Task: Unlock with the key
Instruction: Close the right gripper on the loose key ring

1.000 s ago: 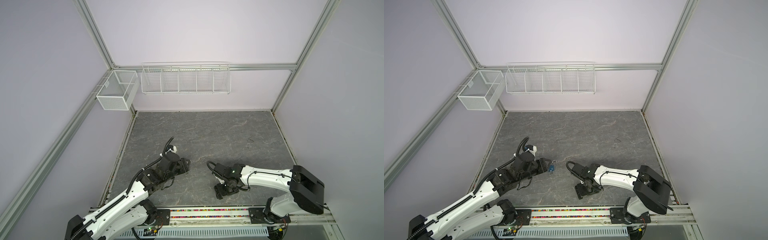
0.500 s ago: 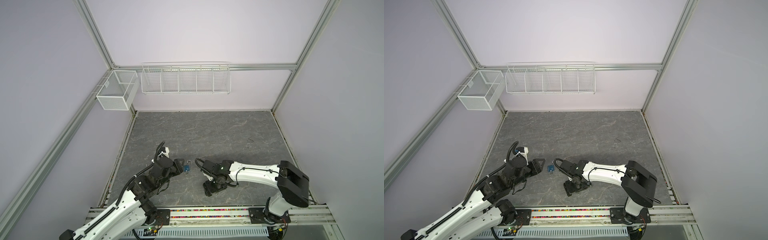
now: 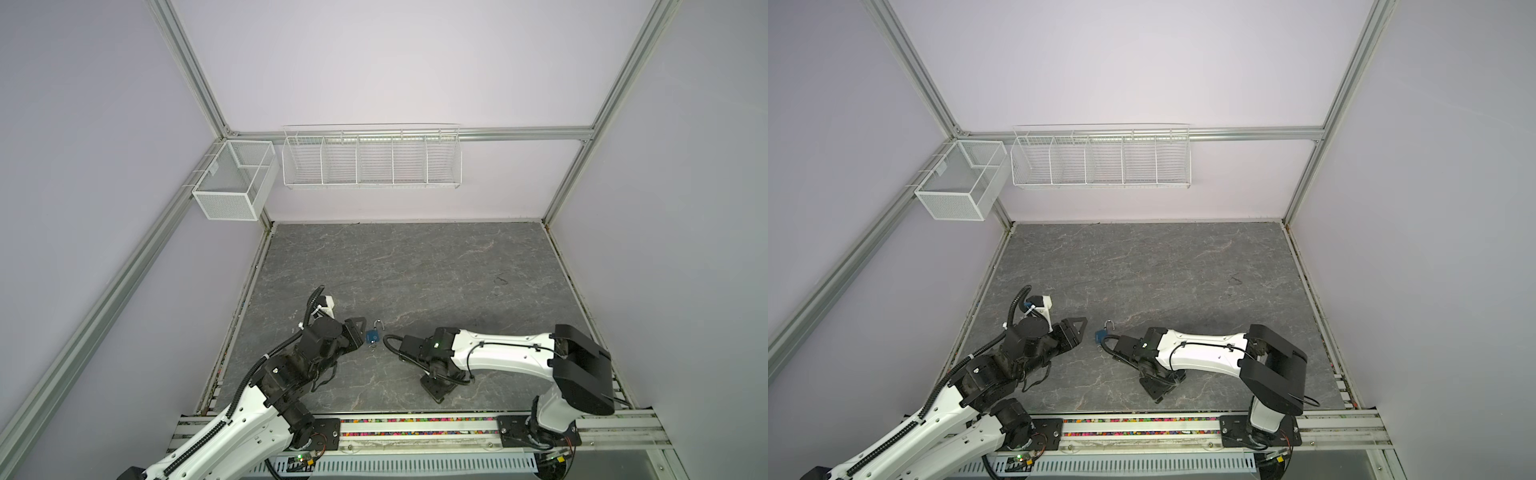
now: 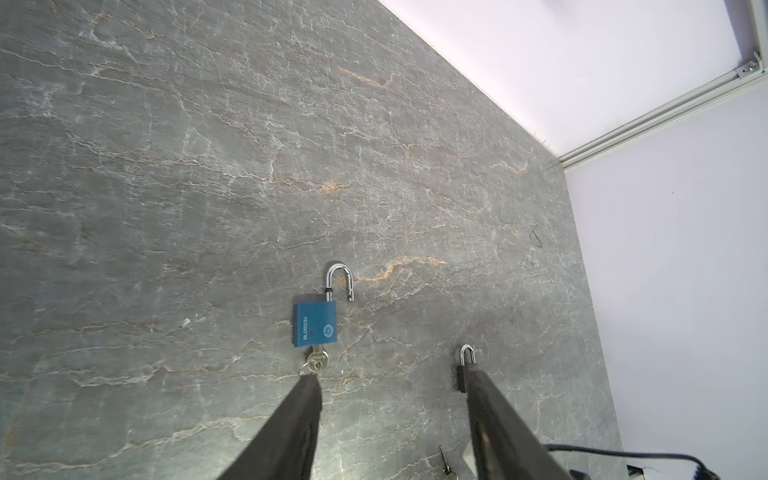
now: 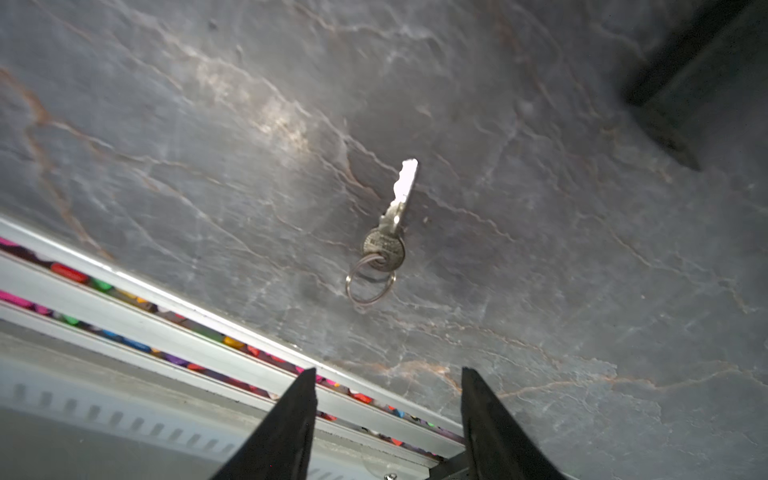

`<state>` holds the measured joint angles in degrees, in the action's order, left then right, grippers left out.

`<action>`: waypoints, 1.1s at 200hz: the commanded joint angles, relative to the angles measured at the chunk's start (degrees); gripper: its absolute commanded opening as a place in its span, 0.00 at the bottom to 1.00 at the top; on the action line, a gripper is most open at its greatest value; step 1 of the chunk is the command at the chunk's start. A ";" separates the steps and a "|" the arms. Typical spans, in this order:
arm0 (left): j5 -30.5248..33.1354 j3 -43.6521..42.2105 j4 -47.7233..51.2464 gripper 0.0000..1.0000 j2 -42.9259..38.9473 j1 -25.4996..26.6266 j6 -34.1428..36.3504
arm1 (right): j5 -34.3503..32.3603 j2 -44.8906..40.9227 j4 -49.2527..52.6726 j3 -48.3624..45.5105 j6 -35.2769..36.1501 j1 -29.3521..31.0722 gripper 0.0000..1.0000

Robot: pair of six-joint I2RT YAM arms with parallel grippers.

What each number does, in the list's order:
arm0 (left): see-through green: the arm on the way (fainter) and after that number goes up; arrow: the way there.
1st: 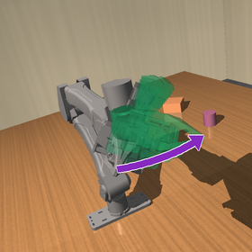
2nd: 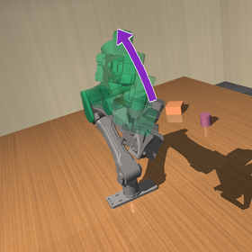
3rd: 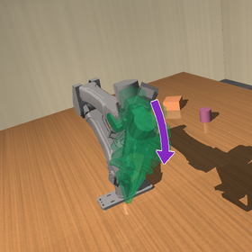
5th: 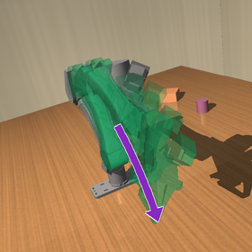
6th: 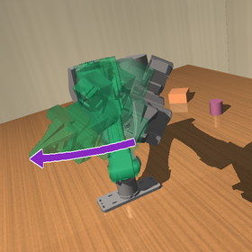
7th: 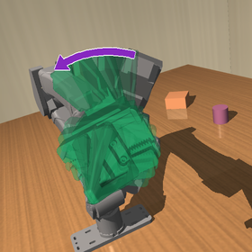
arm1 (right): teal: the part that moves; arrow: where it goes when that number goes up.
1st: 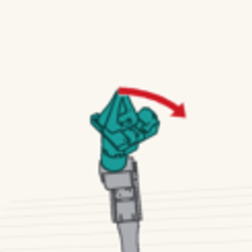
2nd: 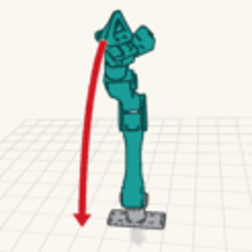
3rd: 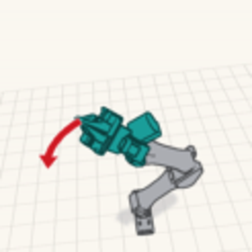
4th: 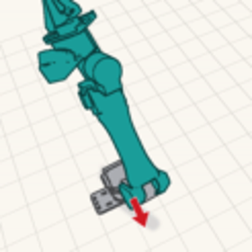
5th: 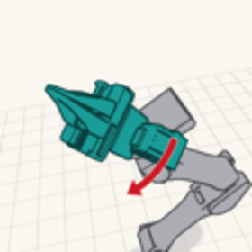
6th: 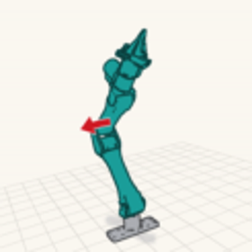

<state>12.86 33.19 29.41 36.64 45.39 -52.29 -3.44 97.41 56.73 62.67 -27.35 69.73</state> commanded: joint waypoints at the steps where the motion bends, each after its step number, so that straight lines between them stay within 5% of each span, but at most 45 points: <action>1: 0.90 -0.58 -0.18 0.57 -0.46 -0.18 -1.31 | -1.29 2.34 1.27 2.12 3.06 1.13 0.54; 220: 3.41 -1.99 1.49 0.57 -2.55 -0.20 -3.10 | -5.54 7.80 -1.36 3.77 9.43 0.63 0.30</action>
<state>15.14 31.79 30.11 34.39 45.39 -54.43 -7.77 104.92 55.11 66.22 -19.18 70.91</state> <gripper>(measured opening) 0.573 0.312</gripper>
